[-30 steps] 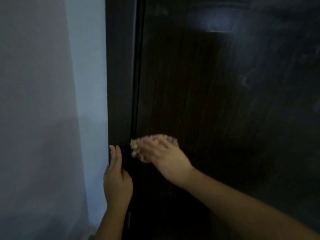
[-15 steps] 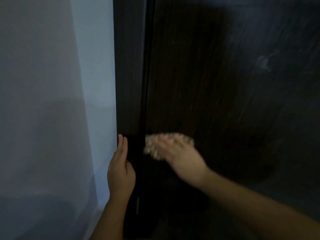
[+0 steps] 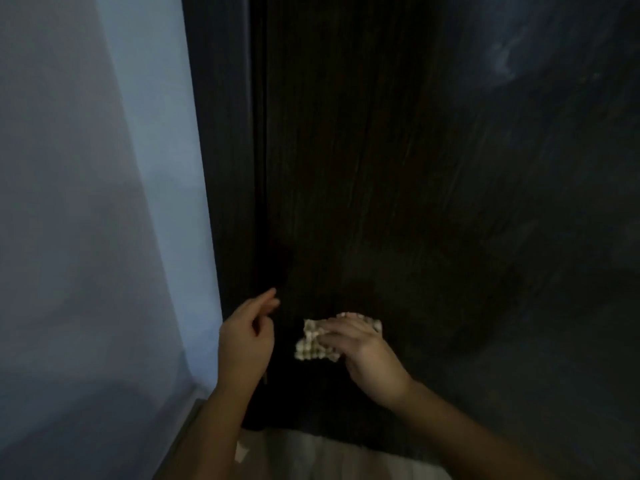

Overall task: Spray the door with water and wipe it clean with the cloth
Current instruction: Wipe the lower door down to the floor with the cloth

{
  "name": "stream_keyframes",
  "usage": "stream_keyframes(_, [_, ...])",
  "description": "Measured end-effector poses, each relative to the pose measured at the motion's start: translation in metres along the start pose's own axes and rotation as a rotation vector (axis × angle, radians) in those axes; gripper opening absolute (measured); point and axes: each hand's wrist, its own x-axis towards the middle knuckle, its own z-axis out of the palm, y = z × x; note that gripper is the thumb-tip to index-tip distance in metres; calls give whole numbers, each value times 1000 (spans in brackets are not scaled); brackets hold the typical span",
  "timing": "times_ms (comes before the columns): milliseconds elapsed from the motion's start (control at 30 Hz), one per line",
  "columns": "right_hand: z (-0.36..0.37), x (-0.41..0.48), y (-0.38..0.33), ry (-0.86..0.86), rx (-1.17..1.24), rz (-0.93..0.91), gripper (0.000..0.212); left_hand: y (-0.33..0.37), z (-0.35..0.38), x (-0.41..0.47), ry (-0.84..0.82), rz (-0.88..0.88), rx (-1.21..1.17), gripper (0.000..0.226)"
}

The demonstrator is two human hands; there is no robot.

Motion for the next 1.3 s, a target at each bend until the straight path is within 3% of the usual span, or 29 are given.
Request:
stream_keyframes(100, [-6,-15,-41,277,558,475,55,15,-2,3,-370,-395,-331,30])
stream_keyframes(167, [-10,-21,-54,374,728,619,43,22,2,-5,-604,-554,-502,36])
stream_keyframes(233, [-9,-27,-59,393,875,690,35,28,12,-18,-728,-592,-579,40])
stream_keyframes(367, [-2,-38,-61,444,946,778,26,32,32,-36,-756,-585,-537,35])
stream_keyframes(467, [4,-40,-53,441,836,843,23,34,42,-40,-605,-596,-457,28])
stream_keyframes(633, [-2,-34,-50,195,1104,1042,15,35,43,-31,-288,-550,-404,22])
stream_keyframes(700, [-3,-30,-51,289,1024,1013,7,31,42,-28,-218,-492,-247,21])
stream_keyframes(767, [-4,-23,-51,401,1006,1000,14,30,40,-28,-90,-452,-102,18])
stream_keyframes(933, [-18,-9,-51,614,1490,949,36,49,31,-8,255,-307,-120,7])
stream_keyframes(1000, [-23,-13,-45,664,1642,1013,38,43,31,6,380,-365,-121,10])
stream_keyframes(1167, [-29,-27,-25,754,1771,1188,29,38,72,11,200,-688,-558,43])
stream_keyframes(1300, [-35,-34,-8,844,1788,1279,28,49,86,12,299,-764,-764,24])
